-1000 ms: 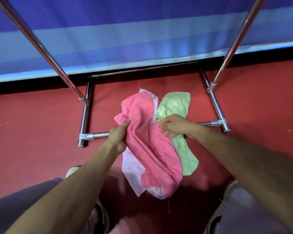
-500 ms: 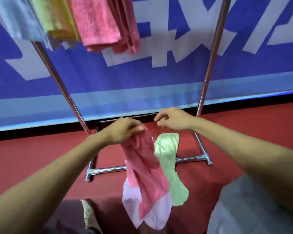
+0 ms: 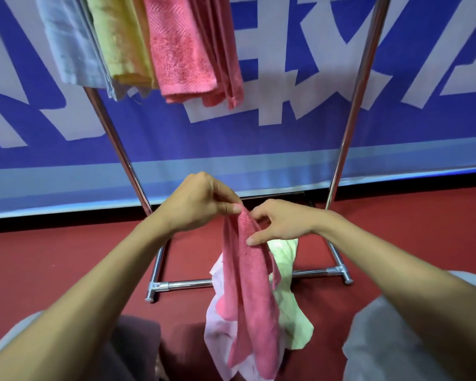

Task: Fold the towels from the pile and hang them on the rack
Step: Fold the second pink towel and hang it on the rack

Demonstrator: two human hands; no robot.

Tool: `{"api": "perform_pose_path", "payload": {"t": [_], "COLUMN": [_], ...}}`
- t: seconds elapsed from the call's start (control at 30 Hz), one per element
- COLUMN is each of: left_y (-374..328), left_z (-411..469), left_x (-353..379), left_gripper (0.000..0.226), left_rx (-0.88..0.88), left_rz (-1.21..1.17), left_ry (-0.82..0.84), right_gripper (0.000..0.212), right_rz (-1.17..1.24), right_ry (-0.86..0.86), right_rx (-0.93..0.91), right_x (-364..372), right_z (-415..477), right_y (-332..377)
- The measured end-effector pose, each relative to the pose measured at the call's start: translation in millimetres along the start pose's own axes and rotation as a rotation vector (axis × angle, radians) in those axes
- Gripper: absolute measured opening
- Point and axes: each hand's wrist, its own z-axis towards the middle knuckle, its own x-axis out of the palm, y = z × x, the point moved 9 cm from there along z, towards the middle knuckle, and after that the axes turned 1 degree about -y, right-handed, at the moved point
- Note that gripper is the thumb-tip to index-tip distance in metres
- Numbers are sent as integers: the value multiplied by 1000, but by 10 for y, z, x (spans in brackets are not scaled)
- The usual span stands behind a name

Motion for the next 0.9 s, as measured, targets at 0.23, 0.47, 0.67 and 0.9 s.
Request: {"api": "perform_pose_path", "payload": {"t": [0.23,0.47,0.67,0.9], "left_y": [269,435,674,611], "left_z": [-149,-258,-294,-169], "left_x": [-274,-506,-651,-288], "left_gripper": [6,14,20,17], "left_rx": [-229,-352,-454,-388], "left_rz": [-38,118,300,311], "left_ry": [-145,-264,-301,-94], "right_gripper": [27,15,15,18], "right_rz": [24,-297,-357,409], "right_ry": [-212,-221,-331,-461], "right_rx": [33,161,239,97], "right_x": [-244,-373,-606,-682], "right_z": [-80,-142,-224,-251], "right_y": [-9,-231,-290,-50]}}
